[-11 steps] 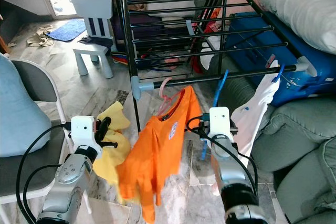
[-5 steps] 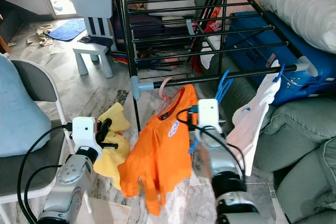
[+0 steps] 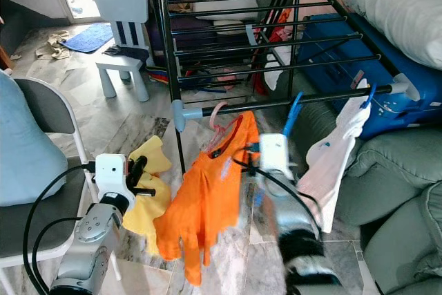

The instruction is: Hang hanger

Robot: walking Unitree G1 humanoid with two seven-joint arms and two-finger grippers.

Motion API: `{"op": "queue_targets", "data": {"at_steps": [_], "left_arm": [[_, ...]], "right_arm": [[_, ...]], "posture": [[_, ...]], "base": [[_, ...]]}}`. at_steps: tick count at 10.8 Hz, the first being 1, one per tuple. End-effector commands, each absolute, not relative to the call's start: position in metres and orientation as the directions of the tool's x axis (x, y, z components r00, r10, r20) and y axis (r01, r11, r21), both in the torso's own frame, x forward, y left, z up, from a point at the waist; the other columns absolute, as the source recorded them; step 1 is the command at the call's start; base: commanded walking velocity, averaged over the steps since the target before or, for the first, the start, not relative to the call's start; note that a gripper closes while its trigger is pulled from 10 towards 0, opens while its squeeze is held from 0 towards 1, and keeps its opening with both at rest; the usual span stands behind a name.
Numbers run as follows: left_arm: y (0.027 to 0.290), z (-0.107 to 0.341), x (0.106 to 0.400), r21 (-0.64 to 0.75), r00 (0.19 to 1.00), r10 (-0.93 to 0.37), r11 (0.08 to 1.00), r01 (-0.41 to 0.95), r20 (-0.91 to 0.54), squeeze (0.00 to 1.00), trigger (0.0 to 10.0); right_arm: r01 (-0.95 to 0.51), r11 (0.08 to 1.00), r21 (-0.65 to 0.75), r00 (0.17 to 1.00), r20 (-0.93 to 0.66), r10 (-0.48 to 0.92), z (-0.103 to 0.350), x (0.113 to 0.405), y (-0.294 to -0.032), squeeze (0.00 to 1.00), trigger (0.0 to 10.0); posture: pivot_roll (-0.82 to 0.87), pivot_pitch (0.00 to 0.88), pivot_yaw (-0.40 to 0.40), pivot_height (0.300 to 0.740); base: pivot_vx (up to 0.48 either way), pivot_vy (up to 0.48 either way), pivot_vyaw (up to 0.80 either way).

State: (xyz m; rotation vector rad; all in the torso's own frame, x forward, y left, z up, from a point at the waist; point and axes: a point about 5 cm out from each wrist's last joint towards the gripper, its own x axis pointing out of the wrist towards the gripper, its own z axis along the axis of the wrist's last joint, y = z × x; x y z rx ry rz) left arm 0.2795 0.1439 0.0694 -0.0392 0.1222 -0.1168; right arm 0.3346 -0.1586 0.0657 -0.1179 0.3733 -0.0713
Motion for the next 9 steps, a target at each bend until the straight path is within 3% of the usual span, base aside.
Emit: {"op": "queue_targets", "data": {"at_steps": [1, 3, 9], "left_arm": [[0.142, 0.074, 0.284, -0.039, 0.986, -0.129, 0.991, 0.126, -0.102, 0.00, 10.0], [0.140, 0.074, 0.285, -0.037, 0.985, -0.137, 0.990, 0.134, -0.104, 0.00, 10.0], [0.138, 0.074, 0.286, -0.031, 0.984, -0.136, 0.991, 0.133, -0.112, 0.00, 10.0]], "right_arm": [[0.066, 0.989, -0.130, 0.930, -0.350, -0.108, 0.069, 0.335, -0.163, 0.00, 10.0], [0.099, 0.981, -0.167, 0.924, -0.350, -0.153, 0.070, 0.336, -0.171, 0.00, 10.0], [0.042, 0.995, -0.092, 0.933, -0.352, -0.071, 0.079, 0.350, -0.139, 0.00, 10.0]], "posture": [[-0.13, 0.048, 0.002, 0.740], [-0.13, 0.048, 0.004, 0.740], [-0.12, 0.043, -0.004, 0.740]], "base": [[0.000, 0.000, 0.00], [0.000, 0.000, 0.00], [0.000, 0.000, 0.00]]}}
